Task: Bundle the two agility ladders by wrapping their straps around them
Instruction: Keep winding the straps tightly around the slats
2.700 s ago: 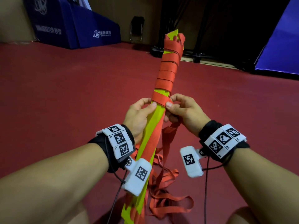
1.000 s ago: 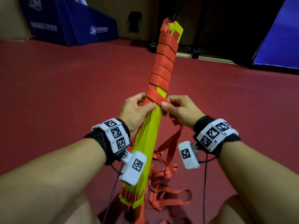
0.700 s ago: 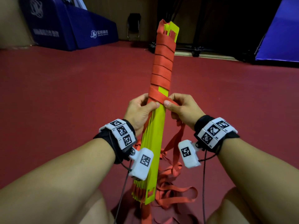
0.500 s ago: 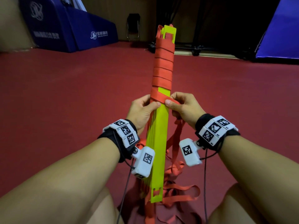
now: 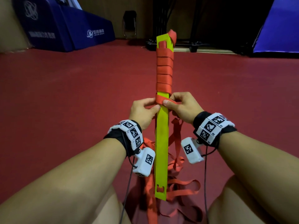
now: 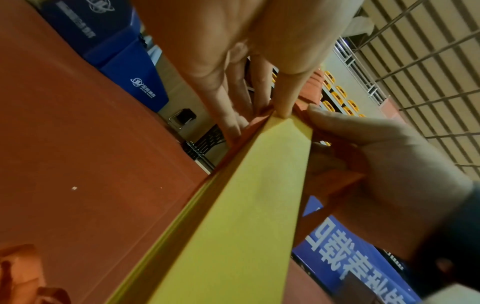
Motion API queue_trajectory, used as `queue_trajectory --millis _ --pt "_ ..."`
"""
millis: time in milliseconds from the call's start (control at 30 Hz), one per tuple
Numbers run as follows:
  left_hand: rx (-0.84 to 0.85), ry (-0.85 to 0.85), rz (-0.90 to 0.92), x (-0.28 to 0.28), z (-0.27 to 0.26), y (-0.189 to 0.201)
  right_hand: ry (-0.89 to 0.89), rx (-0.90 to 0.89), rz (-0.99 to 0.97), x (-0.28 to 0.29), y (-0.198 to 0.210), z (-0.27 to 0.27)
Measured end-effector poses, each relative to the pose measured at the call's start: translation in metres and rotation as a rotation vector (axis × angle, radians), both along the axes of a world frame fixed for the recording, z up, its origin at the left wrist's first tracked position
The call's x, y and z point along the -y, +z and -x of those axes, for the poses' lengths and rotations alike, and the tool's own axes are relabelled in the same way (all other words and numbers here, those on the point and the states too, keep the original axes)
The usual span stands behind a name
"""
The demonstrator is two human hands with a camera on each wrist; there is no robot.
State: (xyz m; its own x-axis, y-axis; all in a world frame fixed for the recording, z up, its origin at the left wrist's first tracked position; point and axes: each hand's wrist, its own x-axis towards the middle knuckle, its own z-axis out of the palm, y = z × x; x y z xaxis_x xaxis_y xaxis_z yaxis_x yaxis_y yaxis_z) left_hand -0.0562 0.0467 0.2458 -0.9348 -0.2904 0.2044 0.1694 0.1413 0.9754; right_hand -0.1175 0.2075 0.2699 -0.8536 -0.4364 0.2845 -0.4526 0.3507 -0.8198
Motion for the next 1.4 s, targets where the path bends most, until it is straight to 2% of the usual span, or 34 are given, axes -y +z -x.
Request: queue_trajectory --millis 133,267,567,733,833,1200,1400 --pt "0.025 -0.095 0.251 -0.006 -0.006 0.003 -0.019 -0.052 -0.041 0.001 -0.004 0.002" --pt "0.036 -0.011 0.332 -0.01 -0.004 0.001 -0.002 -0.072 -0.059 0.005 -0.003 0.001" --pt "0.075 0.007 0.266 0.002 0.004 -0.005 0.127 0.088 -0.066 0.001 0.01 0.003" --pt "0.068 -0.029 0.237 0.003 0.004 -0.007 0.117 -0.013 -0.331 -0.001 0.021 -0.002" --pt "0.058 -0.02 0.216 0.002 0.005 -0.007 0.159 0.003 -0.382 -0.003 0.021 -0.002" --pt "0.069 -0.001 -0.036 -0.004 0.009 -0.005 0.058 -0.128 -0.283 -0.009 0.005 0.007" --pt "0.08 -0.054 -0.161 -0.004 0.009 -0.003 0.053 -0.209 -0.22 -0.007 -0.006 0.018"
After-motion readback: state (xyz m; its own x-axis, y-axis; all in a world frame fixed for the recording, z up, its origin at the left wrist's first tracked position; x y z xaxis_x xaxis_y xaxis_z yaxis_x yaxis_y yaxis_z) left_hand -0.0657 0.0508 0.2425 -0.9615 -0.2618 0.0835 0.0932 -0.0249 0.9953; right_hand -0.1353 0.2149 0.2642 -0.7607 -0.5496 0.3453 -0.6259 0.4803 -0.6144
